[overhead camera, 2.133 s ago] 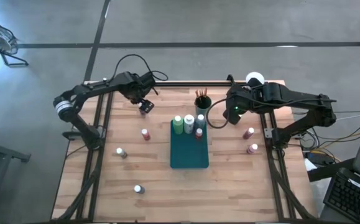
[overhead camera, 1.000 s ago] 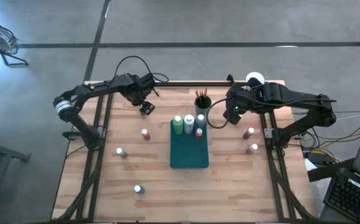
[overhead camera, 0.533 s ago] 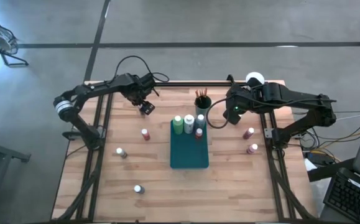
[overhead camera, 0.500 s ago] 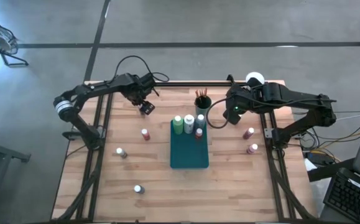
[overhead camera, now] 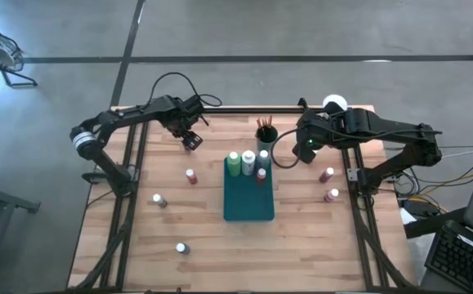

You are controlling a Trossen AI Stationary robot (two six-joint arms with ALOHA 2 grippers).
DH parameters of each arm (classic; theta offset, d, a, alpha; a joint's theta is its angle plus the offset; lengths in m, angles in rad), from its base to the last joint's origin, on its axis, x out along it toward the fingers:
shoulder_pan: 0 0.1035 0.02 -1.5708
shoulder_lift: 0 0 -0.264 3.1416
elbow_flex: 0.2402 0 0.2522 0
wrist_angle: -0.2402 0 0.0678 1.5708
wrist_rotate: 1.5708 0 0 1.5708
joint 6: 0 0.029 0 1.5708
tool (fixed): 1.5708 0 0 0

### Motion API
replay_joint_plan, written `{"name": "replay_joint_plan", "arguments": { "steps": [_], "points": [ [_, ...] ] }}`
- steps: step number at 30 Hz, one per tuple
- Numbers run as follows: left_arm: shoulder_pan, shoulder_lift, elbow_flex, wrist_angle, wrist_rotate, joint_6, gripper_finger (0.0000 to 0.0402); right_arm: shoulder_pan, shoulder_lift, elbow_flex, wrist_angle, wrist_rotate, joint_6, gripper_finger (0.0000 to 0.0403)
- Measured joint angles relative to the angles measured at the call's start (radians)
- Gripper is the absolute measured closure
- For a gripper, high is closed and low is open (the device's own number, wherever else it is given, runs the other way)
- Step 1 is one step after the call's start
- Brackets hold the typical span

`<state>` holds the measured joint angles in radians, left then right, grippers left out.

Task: Pick & Place Paint Supplies
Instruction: Put the small purple paint bottle into the blue bin

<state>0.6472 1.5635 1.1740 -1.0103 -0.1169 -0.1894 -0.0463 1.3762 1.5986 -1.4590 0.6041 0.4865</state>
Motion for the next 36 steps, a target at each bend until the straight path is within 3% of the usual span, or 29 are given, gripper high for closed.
{"name": "replay_joint_plan", "arguments": {
  "steps": [11,18,28,36],
  "points": [
    [0.000,0.000,0.000,-0.019,0.000,0.054,0.0278,0.000,0.000,0.000,0.001,0.000,0.000,0.0359],
    [0.000,0.001,0.019,-0.070,0.000,0.118,0.0278,0.000,0.000,0.000,0.003,0.000,0.000,0.0341],
    [-0.022,-0.002,0.273,-0.310,-0.005,0.141,0.0278,0.000,0.000,0.000,0.002,0.000,-0.023,0.0308],
    [-0.133,-0.009,0.533,-0.472,-0.004,0.069,0.0278,0.000,0.000,0.000,0.002,0.000,-0.023,0.0296]
  ]
}}
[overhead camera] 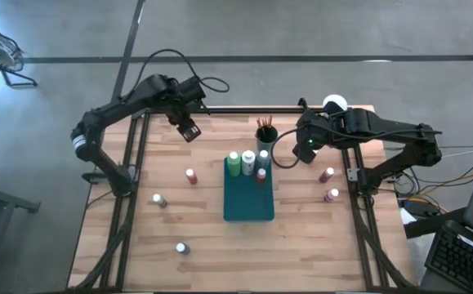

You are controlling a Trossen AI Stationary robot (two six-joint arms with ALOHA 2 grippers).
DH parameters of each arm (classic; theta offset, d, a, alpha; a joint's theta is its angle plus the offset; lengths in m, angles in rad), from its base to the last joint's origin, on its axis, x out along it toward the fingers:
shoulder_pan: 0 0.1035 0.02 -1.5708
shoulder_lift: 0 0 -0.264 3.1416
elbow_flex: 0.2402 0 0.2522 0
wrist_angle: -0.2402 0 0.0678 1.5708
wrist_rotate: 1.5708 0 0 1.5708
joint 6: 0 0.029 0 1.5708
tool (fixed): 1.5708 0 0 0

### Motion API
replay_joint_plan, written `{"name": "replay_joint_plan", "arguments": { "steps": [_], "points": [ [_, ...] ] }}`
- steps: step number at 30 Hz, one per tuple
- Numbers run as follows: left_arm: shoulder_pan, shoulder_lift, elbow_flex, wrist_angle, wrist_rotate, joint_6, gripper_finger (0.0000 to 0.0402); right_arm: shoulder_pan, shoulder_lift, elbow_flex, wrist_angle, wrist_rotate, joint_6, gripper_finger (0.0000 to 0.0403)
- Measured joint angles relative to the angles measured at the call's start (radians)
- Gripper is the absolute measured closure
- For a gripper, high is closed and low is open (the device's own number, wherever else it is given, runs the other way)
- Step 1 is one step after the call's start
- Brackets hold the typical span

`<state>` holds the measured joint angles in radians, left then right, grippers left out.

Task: Pick & Place Paint Supplies
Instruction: Put the small purple paint bottle into the blue bin

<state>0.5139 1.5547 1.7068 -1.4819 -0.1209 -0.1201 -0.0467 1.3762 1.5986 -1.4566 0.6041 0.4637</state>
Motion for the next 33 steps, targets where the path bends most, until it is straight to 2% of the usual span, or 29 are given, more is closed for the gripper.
{"name": "replay_joint_plan", "arguments": {
  "steps": [7,14,19,23,26,33],
  "points": [
    [-0.175,-0.001,0.127,-0.022,0.025,-0.262,0.0278,0.000,0.000,0.000,0.003,0.000,-0.009,0.0316],
    [-0.378,0.013,0.141,-0.016,0.079,-0.481,0.0278,-0.045,0.000,0.000,0.006,0.002,-0.075,0.0341],
    [-0.498,0.062,0.150,0.040,0.085,-0.556,0.0278,-0.128,-0.003,0.000,0.007,0.002,-0.150,0.0341],
    [-0.528,0.117,0.187,0.067,0.077,-0.607,0.0278,-0.179,-0.003,0.000,0.008,0.002,-0.183,0.0328],
    [-0.528,0.169,0.214,0.085,0.027,-0.659,0.0278,-0.201,-0.004,0.000,0.008,0.001,-0.194,0.0316],
    [-0.525,0.317,0.327,0.095,0.007,-0.756,0.0278,-0.210,-0.005,0.000,0.004,0.000,-0.198,0.0293]
  ]
}}
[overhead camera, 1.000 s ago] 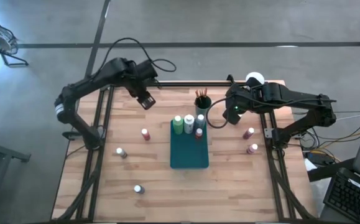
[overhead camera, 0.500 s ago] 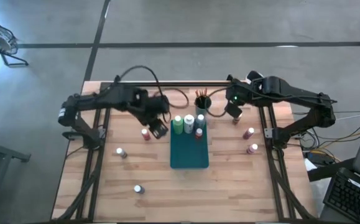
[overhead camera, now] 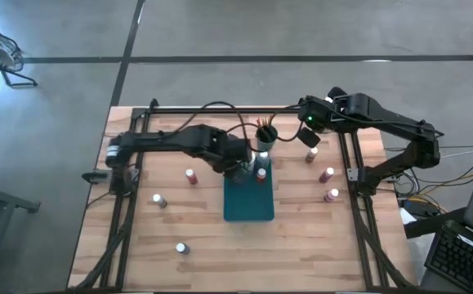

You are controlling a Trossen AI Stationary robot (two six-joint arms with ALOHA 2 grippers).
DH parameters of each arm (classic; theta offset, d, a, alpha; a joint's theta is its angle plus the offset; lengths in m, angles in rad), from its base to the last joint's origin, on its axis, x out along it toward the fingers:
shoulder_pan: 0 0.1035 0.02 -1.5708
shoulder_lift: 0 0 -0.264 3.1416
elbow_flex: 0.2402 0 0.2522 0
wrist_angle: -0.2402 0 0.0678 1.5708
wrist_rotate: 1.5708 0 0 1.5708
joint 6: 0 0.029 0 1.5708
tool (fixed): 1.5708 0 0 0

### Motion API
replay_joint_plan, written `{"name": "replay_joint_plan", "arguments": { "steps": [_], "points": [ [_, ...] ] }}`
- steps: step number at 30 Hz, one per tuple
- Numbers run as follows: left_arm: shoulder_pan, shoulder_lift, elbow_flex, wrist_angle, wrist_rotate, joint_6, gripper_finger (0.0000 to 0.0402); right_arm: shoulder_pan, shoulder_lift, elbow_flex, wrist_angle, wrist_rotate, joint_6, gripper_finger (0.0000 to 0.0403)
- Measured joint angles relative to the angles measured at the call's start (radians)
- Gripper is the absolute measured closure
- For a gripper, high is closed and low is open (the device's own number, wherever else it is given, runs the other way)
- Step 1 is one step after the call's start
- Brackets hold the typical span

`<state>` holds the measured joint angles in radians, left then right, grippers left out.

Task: Pick & Place Paint Supplies
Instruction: Put the small purple paint bottle into the blue bin

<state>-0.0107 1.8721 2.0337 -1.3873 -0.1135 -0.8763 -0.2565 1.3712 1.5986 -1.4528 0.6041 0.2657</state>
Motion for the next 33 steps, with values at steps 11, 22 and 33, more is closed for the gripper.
{"name": "replay_joint_plan", "arguments": {
  "steps": [11,22,33],
  "points": [
    [-0.001,0.124,0.054,0.005,0.011,-0.139,0.0278,0.000,-0.002,0.000,-0.002,-0.001,-0.004,0.0274],
    [0.015,0.172,0.054,0.054,0.002,-0.121,0.0278,0.000,-0.002,0.000,0.000,-0.001,-0.004,0.0256],
    [0.036,0.226,0.040,0.123,-0.010,-0.128,0.0278,0.001,-0.002,0.000,0.000,-0.001,-0.005,0.0244]
  ]
}}
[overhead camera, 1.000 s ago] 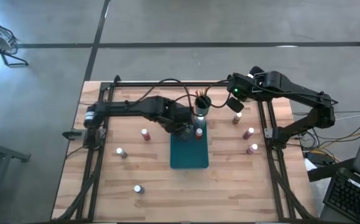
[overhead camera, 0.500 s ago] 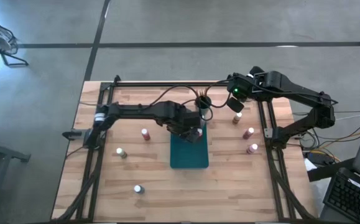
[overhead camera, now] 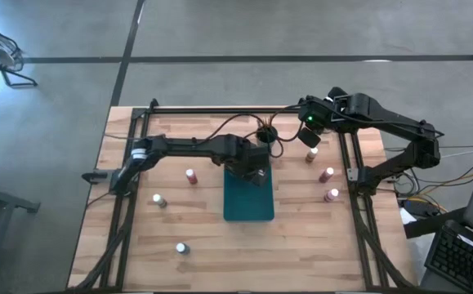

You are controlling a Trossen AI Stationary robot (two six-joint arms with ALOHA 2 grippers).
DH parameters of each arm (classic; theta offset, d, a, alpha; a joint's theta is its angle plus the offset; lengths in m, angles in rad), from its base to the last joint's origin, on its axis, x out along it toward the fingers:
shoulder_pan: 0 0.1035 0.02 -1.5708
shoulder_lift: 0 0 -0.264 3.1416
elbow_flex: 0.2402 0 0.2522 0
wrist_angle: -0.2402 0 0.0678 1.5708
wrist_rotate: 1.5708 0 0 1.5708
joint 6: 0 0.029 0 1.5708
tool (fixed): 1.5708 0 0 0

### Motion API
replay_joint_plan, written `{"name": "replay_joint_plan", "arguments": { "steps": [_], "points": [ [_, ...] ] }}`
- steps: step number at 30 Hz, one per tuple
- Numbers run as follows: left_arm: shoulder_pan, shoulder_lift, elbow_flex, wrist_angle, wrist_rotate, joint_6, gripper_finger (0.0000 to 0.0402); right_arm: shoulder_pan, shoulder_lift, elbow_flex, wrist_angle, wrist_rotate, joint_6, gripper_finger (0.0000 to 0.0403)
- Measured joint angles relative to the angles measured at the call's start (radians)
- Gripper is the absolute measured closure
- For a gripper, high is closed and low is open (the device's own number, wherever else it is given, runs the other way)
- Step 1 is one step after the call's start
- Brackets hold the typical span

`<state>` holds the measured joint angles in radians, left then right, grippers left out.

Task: Pick & Place Paint Supplies
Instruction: Put the small purple paint bottle into the blue bin

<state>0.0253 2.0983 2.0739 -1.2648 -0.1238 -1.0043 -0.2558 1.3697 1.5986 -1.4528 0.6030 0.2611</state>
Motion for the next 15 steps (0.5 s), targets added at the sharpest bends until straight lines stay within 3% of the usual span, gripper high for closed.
{"name": "replay_joint_plan", "arguments": {
  "steps": [15],
  "points": [
    [0.013,0.003,-0.019,0.033,-0.027,0.004,0.0278,0.000,0.000,0.000,0.004,0.001,-0.001,0.0280]
  ]
}}
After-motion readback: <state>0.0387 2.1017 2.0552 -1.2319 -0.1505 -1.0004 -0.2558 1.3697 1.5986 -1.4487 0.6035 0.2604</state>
